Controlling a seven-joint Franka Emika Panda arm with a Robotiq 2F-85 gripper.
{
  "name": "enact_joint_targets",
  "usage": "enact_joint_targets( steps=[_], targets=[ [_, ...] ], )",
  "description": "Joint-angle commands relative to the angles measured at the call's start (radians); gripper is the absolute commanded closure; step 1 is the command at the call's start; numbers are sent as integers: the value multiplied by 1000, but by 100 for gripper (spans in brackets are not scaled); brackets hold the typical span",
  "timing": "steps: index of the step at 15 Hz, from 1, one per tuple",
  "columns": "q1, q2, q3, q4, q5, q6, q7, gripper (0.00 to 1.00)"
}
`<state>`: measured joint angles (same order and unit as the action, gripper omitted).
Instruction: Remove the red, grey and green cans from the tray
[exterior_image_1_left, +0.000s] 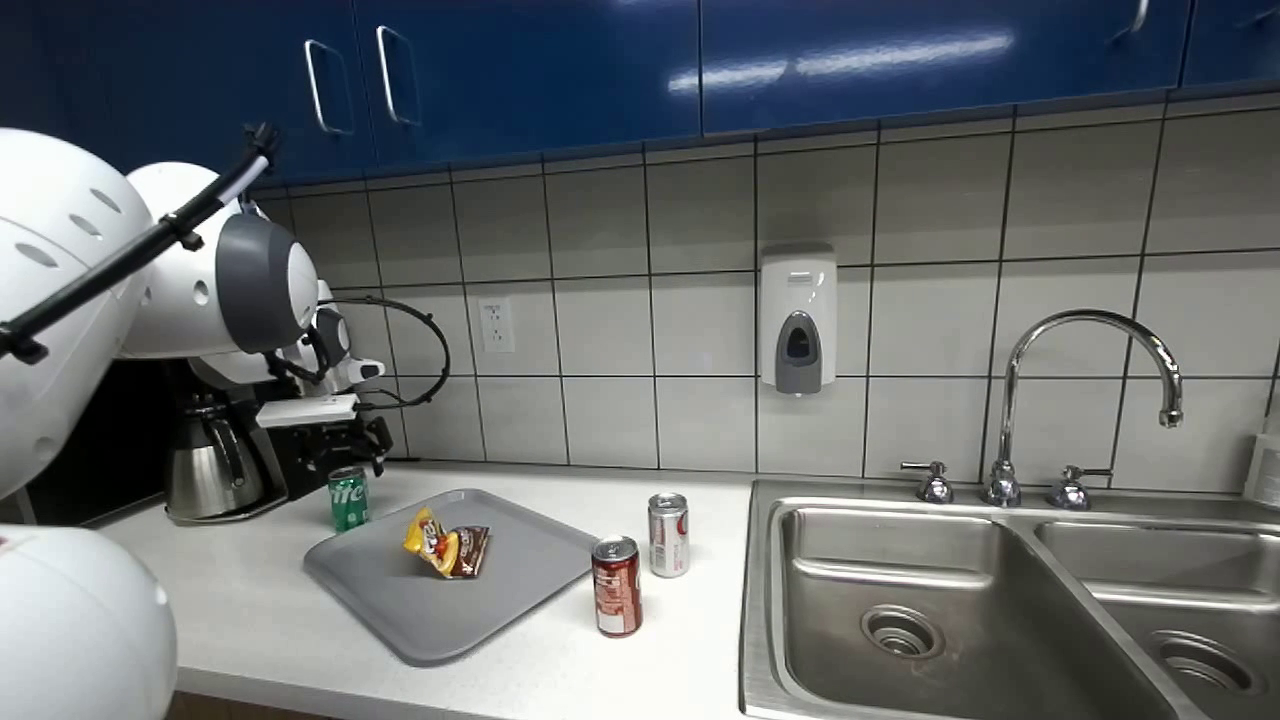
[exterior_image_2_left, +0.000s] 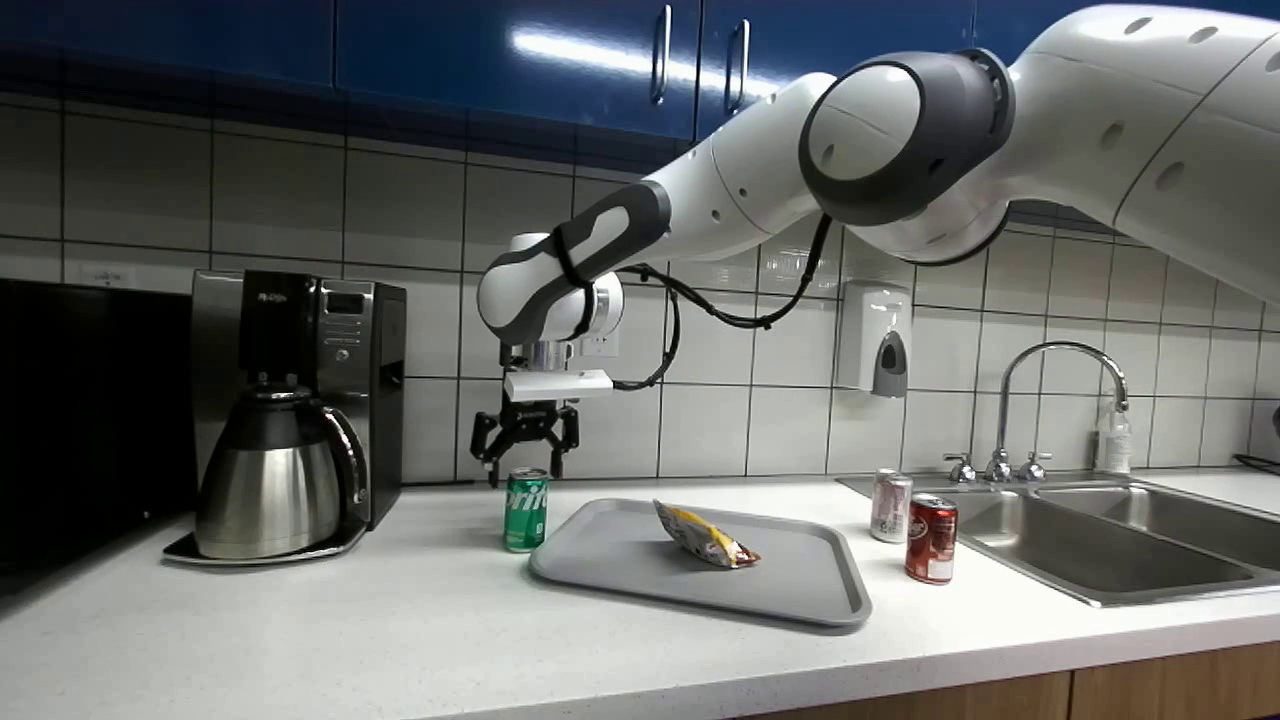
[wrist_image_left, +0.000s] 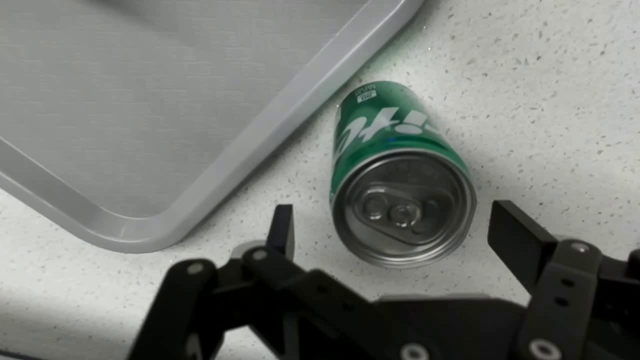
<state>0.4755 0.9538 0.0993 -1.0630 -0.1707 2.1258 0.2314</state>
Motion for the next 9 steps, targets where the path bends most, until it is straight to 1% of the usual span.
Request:
enact_joint_targets(
  steps=[1, 9],
  targets=[
    [-11, -57, -8, -58, -11, 13, -17, 0],
    [-15, -127, -35, -131, -10, 31, -10, 0]
  ],
)
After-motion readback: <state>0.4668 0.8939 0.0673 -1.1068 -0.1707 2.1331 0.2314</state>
